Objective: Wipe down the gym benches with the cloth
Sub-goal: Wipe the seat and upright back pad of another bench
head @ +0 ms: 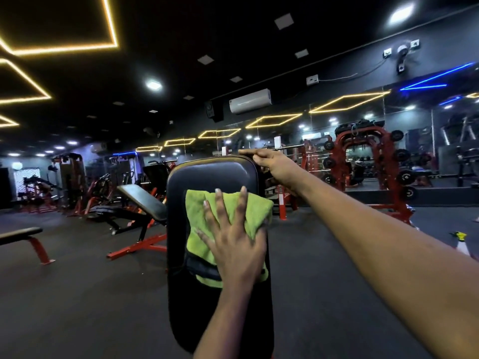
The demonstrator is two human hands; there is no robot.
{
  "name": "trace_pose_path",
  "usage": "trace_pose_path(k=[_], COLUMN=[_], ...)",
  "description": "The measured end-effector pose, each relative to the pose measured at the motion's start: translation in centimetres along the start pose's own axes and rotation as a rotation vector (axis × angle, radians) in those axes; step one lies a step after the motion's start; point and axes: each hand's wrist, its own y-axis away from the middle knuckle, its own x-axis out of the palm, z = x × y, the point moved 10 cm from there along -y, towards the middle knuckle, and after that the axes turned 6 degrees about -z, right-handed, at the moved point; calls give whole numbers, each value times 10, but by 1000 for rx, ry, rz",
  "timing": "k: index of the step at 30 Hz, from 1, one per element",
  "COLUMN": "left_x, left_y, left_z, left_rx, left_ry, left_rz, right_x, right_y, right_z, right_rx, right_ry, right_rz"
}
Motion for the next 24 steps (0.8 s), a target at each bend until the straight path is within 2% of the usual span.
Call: trace_pose_path(k=[3, 9, 11, 13, 18, 21, 24], left_x=[2, 5, 2, -1, 0, -2, -3], left_y=[-18, -91, -80, -46, 6, -27, -82], left_z=[0, 1, -2, -6, 8, 9, 5], left_rx=[-10, -139, -104, -48, 28, -34, -110], left_ry=[43, 124, 32, 42, 108, 136, 152], left_rz=[9, -17, -63, -86, -21, -48, -69], right_x=[2, 1, 0, 0, 2, 2, 2], right_y=[1, -1, -3, -4, -4, -4, -3], right_z=[-4, -8, -9, -9, -9, -9, -10], right_rx=[-6, 5, 4, -6, -29, -63, -56], right_ry=[-72, -136, -153, -185, -211, -195, -229], right_rz=[-18, -7, -26, -30, -112, -163, -134])
